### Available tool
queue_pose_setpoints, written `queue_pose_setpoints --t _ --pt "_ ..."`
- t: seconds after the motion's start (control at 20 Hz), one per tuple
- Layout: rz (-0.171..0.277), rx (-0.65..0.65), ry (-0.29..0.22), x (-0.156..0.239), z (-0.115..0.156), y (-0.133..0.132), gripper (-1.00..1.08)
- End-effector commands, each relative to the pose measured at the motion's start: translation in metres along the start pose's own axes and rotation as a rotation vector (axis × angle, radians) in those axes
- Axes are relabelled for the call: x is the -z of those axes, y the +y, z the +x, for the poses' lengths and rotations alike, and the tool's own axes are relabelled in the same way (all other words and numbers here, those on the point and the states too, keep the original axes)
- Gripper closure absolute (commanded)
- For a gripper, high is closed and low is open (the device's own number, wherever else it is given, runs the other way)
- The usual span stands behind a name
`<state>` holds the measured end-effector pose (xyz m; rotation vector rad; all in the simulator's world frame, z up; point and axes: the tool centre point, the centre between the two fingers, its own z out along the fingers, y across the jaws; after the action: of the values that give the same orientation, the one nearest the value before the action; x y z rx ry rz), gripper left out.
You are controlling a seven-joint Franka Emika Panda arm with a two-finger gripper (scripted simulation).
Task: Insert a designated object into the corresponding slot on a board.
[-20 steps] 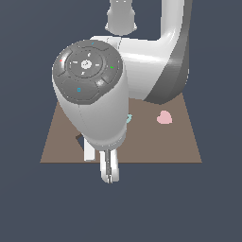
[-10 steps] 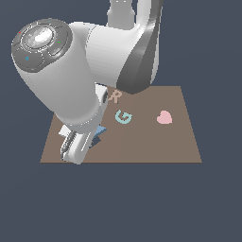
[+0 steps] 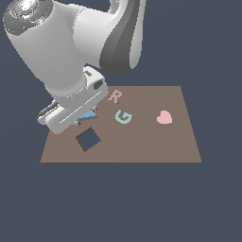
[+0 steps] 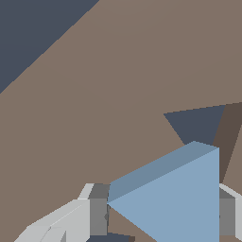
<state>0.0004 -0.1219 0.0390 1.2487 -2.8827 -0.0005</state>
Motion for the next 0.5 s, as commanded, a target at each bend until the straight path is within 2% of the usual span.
queue_pose_setpoints --t 0.0,0.45 --pt "0.000 -0.089 -0.001 0.001 0.011 0.008 1.08" --pt "0.000 -0.280 -0.001 0.001 0.033 0.029 1.08"
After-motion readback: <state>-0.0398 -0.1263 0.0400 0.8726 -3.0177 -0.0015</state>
